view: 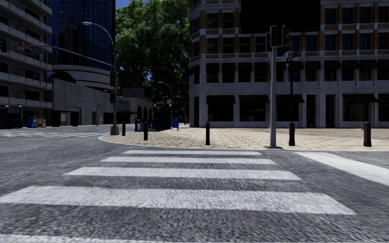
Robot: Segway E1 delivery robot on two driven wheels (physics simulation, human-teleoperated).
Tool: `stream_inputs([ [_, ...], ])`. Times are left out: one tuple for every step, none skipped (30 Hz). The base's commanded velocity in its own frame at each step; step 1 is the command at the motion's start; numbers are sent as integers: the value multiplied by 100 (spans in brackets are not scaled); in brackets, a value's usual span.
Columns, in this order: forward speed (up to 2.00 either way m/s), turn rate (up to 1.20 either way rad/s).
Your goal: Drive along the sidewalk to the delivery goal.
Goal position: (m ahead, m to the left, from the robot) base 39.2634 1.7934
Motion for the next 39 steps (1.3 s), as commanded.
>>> stream_inputs([
  [170,0],
  [170,0],
  [170,0],
  [170,0],
  [170,0],
  [170,0],
  [170,0],
  [170,0],
  [170,0],
  [170,0],
  [170,0],
  [170,0],
  [170,0],
  [170,0],
  [170,0],
  [170,0],
  [170,0],
  [170,0],
  [170,0],
  [170,0],
  [170,0],
  [170,0],
  [170,0],
  [170,0],
  [170,0],
  [170,0],
  [170,0],
  [170,0],
  [170,0],
  [170,0],
  [170,0],
  [170,0],
  [170,0],
  [170,0],
  [170,0],
  [170,0],
  [170,0],
  [170,0],
  [170,0],
])
